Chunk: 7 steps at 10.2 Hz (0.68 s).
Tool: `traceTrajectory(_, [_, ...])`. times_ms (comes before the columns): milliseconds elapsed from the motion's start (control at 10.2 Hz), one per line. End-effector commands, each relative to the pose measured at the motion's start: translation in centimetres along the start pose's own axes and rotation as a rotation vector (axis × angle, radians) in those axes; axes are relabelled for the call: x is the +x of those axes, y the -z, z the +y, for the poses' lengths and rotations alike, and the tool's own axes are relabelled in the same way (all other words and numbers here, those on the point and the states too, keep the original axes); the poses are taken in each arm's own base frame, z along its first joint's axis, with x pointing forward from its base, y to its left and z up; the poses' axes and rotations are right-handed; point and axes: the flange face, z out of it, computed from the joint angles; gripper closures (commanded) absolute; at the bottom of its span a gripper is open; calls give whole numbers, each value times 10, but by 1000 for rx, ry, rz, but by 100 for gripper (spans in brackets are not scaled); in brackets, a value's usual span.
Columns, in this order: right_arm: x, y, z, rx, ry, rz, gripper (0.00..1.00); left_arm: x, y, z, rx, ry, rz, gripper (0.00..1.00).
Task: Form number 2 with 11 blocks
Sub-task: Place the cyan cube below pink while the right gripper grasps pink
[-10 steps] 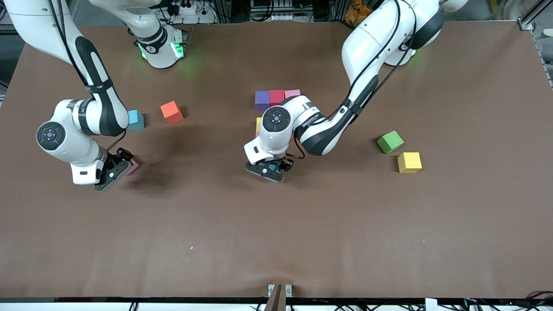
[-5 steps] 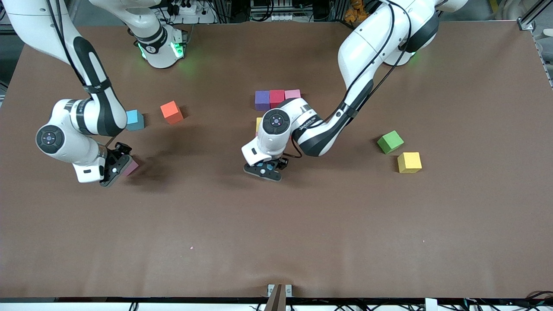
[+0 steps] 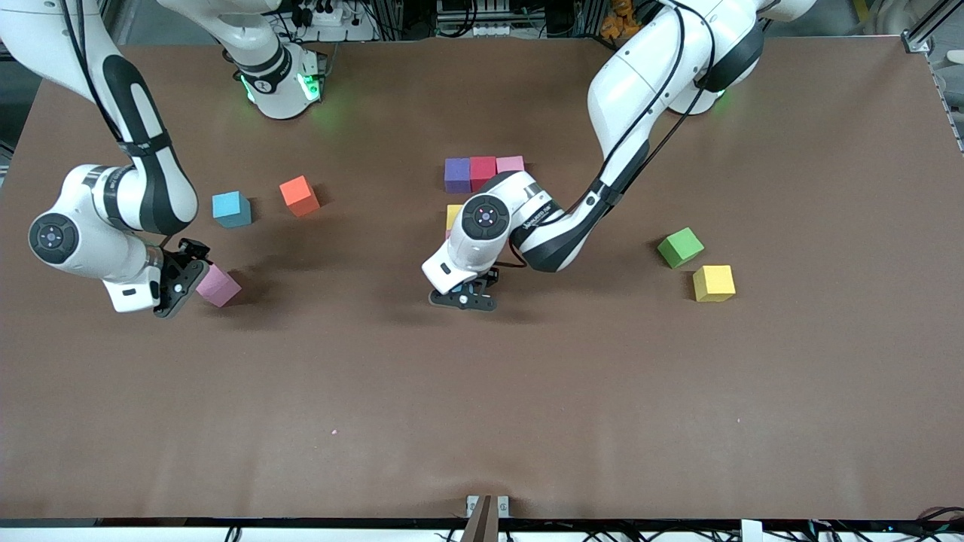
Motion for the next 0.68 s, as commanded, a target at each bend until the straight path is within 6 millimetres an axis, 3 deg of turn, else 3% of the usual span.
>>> traceTrajectory(0, [-2,9,-5,3,17,9,0,1,-7,3,-18,65,-17,100])
traceTrajectory(196, [-3,16,2,-13,30,17,0,-3,-14,3,-13,141,-48,100])
traceTrajectory(391, [-29,27,18,19,44,10,0,-7,-19,2,2,173,-77,100])
traceTrajectory(587, [-33,33,28,23,35,5,0,-9,-20,1,6,181,-91,100])
